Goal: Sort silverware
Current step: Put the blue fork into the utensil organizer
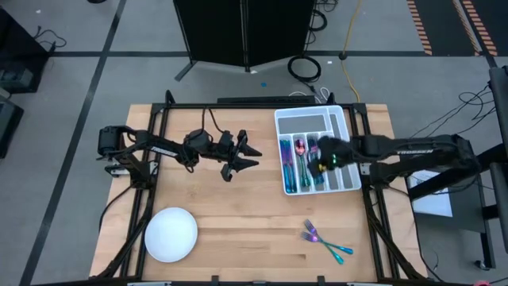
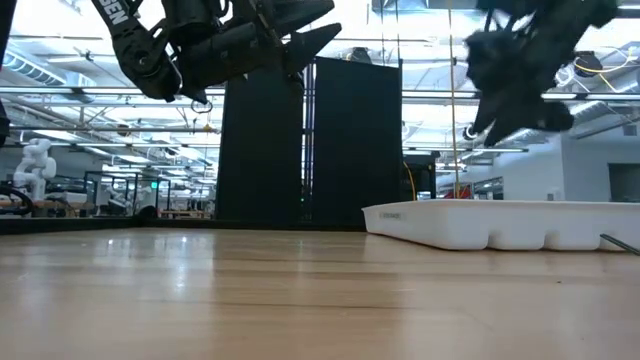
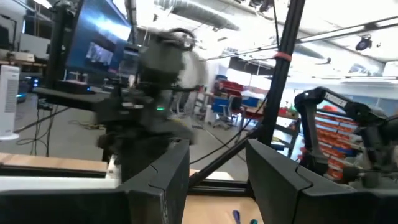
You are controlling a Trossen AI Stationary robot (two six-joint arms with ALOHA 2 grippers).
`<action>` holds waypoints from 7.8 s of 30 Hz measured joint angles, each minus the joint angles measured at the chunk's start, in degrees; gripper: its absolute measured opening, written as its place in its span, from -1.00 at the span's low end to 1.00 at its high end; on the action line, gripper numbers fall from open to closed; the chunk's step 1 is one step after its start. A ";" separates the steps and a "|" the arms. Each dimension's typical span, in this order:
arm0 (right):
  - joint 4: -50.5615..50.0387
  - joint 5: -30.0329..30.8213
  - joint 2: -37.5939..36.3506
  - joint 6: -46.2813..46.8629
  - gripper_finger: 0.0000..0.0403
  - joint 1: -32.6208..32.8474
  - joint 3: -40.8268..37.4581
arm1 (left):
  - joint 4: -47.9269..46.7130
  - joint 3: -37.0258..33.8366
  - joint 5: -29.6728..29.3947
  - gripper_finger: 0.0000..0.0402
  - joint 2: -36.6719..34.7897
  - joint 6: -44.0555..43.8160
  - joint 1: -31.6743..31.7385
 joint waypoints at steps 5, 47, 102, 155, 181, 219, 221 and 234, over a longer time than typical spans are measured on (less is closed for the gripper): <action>2.72 0.65 0.40 8.18 -0.40 14.16 0.95 | -0.44 0.00 0.02 -0.22 0.00 0.45 0.02; -12.18 -1.21 43.10 14.57 -0.40 55.60 26.23 | -48.39 -0.39 -42.94 -0.22 -20.87 24.02 -30.08; -3.00 -2.17 41.19 20.10 -0.96 57.51 11.88 | -48.42 -0.31 -37.29 -0.22 -19.21 20.96 -30.38; -7.92 4.60 12.70 10.85 -1.00 -9.55 -0.27 | -49.11 -0.31 -37.31 -0.22 -19.21 21.13 -30.38; -2.59 3.13 21.51 7.41 -0.82 -11.98 -3.14 | -49.10 -0.31 -37.31 -0.22 -19.21 20.92 -30.38; -14.79 5.69 21.65 29.87 -0.35 32.06 15.72 | -54.37 -0.33 -37.53 -0.22 -19.23 14.88 -31.13; -13.63 7.19 21.99 32.41 -0.35 35.24 15.72 | -54.37 -0.33 -37.62 -0.22 -19.23 14.86 -31.24; -7.63 3.36 34.24 42.69 -0.35 46.14 15.68 | -53.49 -0.35 -37.97 -0.22 -19.23 14.11 -31.19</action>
